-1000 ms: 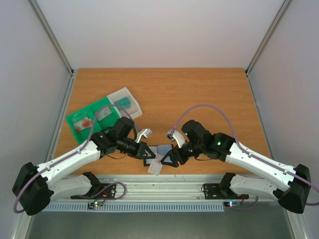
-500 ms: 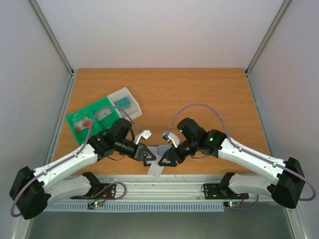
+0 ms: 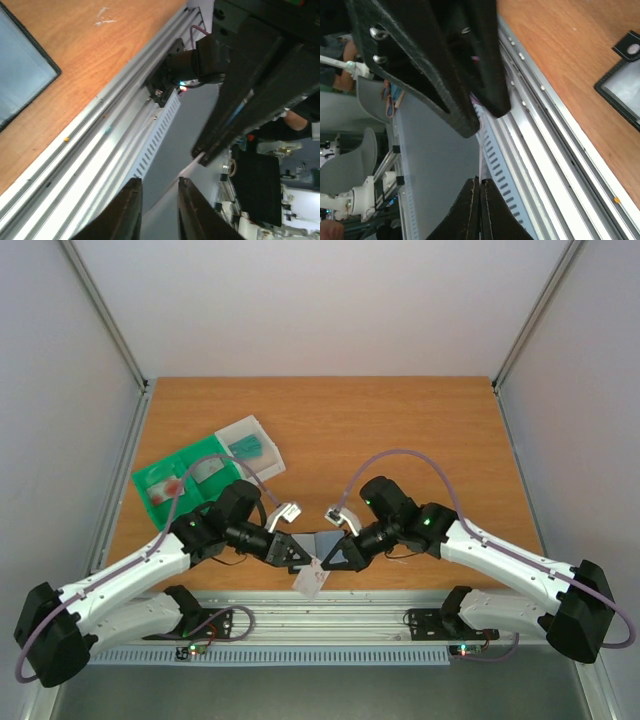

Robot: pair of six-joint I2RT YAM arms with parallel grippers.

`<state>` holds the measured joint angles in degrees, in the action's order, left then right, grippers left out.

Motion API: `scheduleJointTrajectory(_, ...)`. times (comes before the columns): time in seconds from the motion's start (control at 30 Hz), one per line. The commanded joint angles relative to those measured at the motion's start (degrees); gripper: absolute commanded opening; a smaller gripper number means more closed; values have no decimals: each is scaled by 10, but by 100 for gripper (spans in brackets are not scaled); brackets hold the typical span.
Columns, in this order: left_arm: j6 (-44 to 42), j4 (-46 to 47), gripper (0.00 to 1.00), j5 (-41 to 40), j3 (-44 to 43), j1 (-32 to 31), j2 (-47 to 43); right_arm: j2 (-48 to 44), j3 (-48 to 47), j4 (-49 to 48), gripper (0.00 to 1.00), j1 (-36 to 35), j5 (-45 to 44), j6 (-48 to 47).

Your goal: Take the credit cards out of the card holder

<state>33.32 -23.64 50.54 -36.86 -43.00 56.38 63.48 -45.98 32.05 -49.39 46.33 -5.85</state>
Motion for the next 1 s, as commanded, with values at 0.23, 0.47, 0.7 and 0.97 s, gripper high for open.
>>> scheduleJointTrajectory(0.23,33,-31,53,-172,-56,0,-87,-9,15,-137,1,-3,2,121)
scheduleJointTrajectory(0.47,75,-87,68,-355,-67,0,-187,-25,1,-157,1,-1,-124,204)
scheduleJointTrajectory(0.7,142,-59,69,-412,-19,0,-277,-67,-5,-198,1,1,-248,264)
scheduleJointTrajectory(0.97,239,62,66,-387,49,0,-309,-93,13,-285,1,1,-284,324)
